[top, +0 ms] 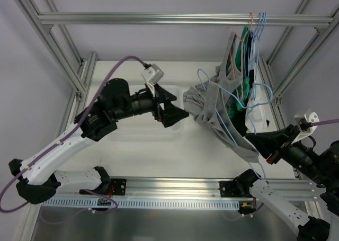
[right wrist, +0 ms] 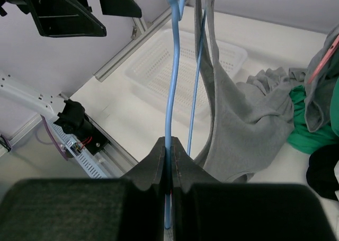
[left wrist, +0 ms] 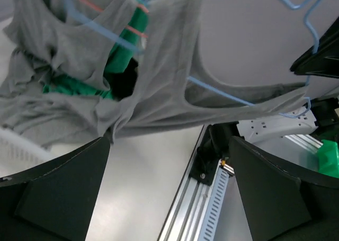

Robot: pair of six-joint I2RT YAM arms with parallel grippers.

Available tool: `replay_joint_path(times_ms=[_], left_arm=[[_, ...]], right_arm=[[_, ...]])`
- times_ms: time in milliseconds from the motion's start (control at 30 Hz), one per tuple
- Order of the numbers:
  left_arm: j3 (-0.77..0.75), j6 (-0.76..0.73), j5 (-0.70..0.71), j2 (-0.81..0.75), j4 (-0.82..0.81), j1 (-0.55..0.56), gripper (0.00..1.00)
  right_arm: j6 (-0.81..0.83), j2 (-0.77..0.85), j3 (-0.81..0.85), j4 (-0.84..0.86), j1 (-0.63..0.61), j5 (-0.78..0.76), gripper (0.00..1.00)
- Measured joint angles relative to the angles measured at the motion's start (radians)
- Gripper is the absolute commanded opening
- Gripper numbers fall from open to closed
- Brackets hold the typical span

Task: Remove the tank top from the hanger

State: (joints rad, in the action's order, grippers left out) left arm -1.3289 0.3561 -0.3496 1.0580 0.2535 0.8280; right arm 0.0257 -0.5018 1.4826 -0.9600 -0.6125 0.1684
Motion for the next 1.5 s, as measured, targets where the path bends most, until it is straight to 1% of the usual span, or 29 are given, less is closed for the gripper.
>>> replay_joint_path(times_ms=[100,167,267,367,500,533,600,633,700,733,767,867,933,1000,1100,1167,1300,1400,1500], left_arm=[[-0.053,-0.12,0.164,0.089,-0.058,0.188,0.99],[-0.073,-0.187,0.265,0.14,-0.093,0.274,0.99],[-0.11,-0.257,0.381,0.227,-0.132,0.332,0.99],[-0.12,-0.297,0.466,0.285,-0.167,0.339,0.93],[-0.122,-0.332,0.541,0.33,-0.204,0.345,0.75],[-0.122,-0.341,0.553,0.338,-0.215,0.345,0.67],[-0.122,-0.354,0.579,0.347,-0.23,0.345,0.62],[-0.122,-0.358,0.591,0.349,-0.236,0.345,0.47],[-0.122,-0.366,0.597,0.349,-0.25,0.344,0.28],[-0.123,-0.369,0.597,0.349,-0.259,0.344,0.09],[-0.123,-0.367,0.599,0.349,-0.267,0.345,0.01],[-0.124,-0.374,0.62,0.349,-0.282,0.345,0.0],[-0.124,-0.372,0.66,0.349,-0.284,0.345,0.0],[-0.123,-0.37,0.728,0.347,-0.285,0.345,0.0],[-0.119,-0.358,0.867,0.332,-0.283,0.345,0.0],[-0.117,-0.352,0.97,0.312,-0.282,0.345,0.0],[-0.121,-0.368,1.142,0.275,-0.293,0.345,0.0],[-0.126,-0.375,1.202,0.271,-0.297,0.345,0.0],[-0.125,-0.37,1.205,0.27,-0.288,0.354,0.0]], right_arm=[[-0.005,0.001,0.003,-0.036,0.0,0.001,0.0],[-0.007,0.001,0.003,-0.054,0.0,0.01,0.0],[-0.007,0.001,0.003,-0.068,0.0,0.026,0.0],[-0.007,0.001,0.003,-0.075,0.0,0.029,0.0],[-0.007,0.001,0.004,-0.077,0.0,0.041,0.0],[-0.007,0.001,0.004,-0.077,0.0,0.045,0.0],[-0.007,0.001,0.004,-0.077,0.0,0.056,0.0],[-0.007,0.001,0.004,-0.077,0.0,0.061,0.0],[-0.007,0.002,0.004,-0.076,0.0,0.073,0.0],[-0.007,0.002,0.004,-0.076,0.0,0.079,0.0],[-0.006,0.003,0.004,-0.074,0.0,0.081,0.0],[-0.003,0.01,-0.005,-0.066,0.0,0.074,0.0],[0.006,0.02,-0.022,-0.066,0.0,0.063,0.0],[0.021,0.028,-0.042,-0.068,0.0,0.048,0.0],[0.051,0.037,-0.073,-0.075,0.0,0.048,0.0],[0.077,0.043,-0.094,-0.08,0.0,0.083,0.0],[0.144,0.076,-0.129,-0.077,0.0,0.241,0.0],[0.185,0.138,-0.143,-0.058,0.0,0.302,0.0],[0.214,0.233,-0.147,-0.019,0.0,0.311,0.0]])
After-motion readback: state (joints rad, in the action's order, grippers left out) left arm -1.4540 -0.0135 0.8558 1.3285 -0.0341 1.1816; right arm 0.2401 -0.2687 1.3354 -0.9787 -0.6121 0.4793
